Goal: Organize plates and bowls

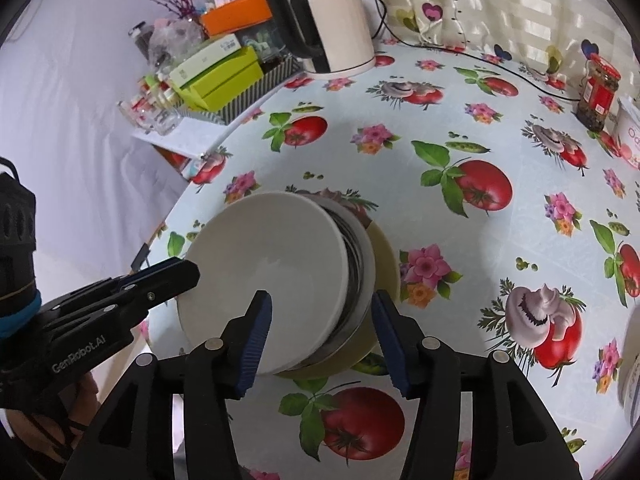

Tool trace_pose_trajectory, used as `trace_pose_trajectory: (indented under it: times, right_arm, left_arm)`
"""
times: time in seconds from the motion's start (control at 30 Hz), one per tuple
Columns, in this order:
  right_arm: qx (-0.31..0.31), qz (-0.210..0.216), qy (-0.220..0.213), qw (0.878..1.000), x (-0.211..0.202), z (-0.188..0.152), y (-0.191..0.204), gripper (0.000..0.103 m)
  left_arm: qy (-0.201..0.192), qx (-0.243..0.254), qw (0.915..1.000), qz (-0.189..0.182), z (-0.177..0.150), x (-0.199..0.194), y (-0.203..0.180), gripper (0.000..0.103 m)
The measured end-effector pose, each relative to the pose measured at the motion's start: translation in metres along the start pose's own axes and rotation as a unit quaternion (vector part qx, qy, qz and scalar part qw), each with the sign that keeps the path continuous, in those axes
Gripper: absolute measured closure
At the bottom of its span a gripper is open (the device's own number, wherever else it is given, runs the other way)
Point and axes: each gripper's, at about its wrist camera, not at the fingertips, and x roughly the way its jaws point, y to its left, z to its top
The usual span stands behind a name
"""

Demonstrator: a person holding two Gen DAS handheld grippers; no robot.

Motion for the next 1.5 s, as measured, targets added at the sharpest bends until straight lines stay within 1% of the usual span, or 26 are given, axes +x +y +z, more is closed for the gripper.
trace_pose_trajectory:
  times: [0.07,0.17,0.27,0.3,0.33,0.4,0.47,0.57,0.63,0.87,1.0,1.2,1.27,1.37,1.4,1.47,1.5]
  right_arm:
    - [0.008,0.000,0.005,1.000,0.004,0.000,-0.004,0.050]
    - [0.018,0.013,0.017,1.000,0.012,-0.001,-0.008,0.050]
    - [0.023,0.027,0.024,0.999,0.019,-0.002,-0.009,0.051]
    - [0.024,0.028,0.025,0.999,0.020,-0.002,-0.010,0.052]
    - [0.025,0.029,0.025,0.999,0.021,-0.002,-0.010,0.056]
    - [0.034,0.035,0.027,0.998,0.024,-0.002,-0.014,0.061]
    - [0.039,0.040,0.028,0.998,0.025,-0.002,-0.015,0.062]
    - [0.038,0.035,0.026,0.998,0.026,-0.002,-0.016,0.066]
    - [0.041,0.037,0.024,0.998,0.026,-0.002,-0.017,0.070]
    - [0.045,0.040,0.022,0.998,0.026,-0.002,-0.021,0.077]
    - [0.047,0.044,0.023,0.998,0.026,-0.002,-0.022,0.077]
    - [0.046,0.044,0.022,0.998,0.027,-0.003,-0.022,0.076]
    - [0.046,0.044,0.022,0.998,0.027,-0.003,-0.022,0.076]
    - [0.044,0.042,0.023,0.998,0.027,-0.003,-0.023,0.076]
    - [0.044,0.042,0.023,0.998,0.027,-0.002,-0.022,0.076]
    - [0.045,0.042,0.024,0.998,0.027,-0.002,-0.022,0.076]
    - [0.045,0.042,0.024,0.998,0.028,-0.002,-0.021,0.076]
  left_arm:
    - [0.006,-0.002,0.9999,-0.008,0.000,0.004,0.002,0.085]
    - [0.016,-0.006,0.9996,-0.022,0.000,0.011,0.002,0.085]
    - [0.019,-0.007,0.9996,-0.022,-0.001,0.016,0.002,0.085]
    - [0.019,-0.007,0.9995,-0.023,-0.001,0.016,0.003,0.085]
    - [0.018,-0.007,0.9995,-0.024,-0.001,0.017,0.003,0.085]
    - [0.015,-0.004,0.9995,-0.026,0.000,0.017,0.003,0.085]
    - [0.018,0.000,0.9994,-0.030,0.002,0.020,0.002,0.085]
    - [0.035,-0.003,0.9984,-0.044,0.001,0.029,0.002,0.085]
    - [0.035,-0.001,0.9983,-0.046,0.000,0.032,0.000,0.085]
    - [0.032,0.005,0.9982,-0.050,0.000,0.029,-0.002,0.085]
    - [0.013,0.011,0.9993,-0.032,0.000,0.020,0.000,0.083]
    - [0.011,0.005,0.9988,-0.048,0.001,0.022,0.007,0.082]
    - [0.006,0.006,0.9988,-0.048,-0.001,0.020,0.007,0.082]
    - [-0.012,0.017,0.9991,-0.038,-0.003,0.011,0.004,0.081]
    - [-0.019,0.022,0.9991,-0.032,-0.003,0.009,0.004,0.080]
    - [-0.027,0.025,0.9990,-0.024,-0.003,0.008,0.005,0.072]
    - [-0.029,0.024,0.9990,-0.022,-0.003,0.008,0.007,0.070]
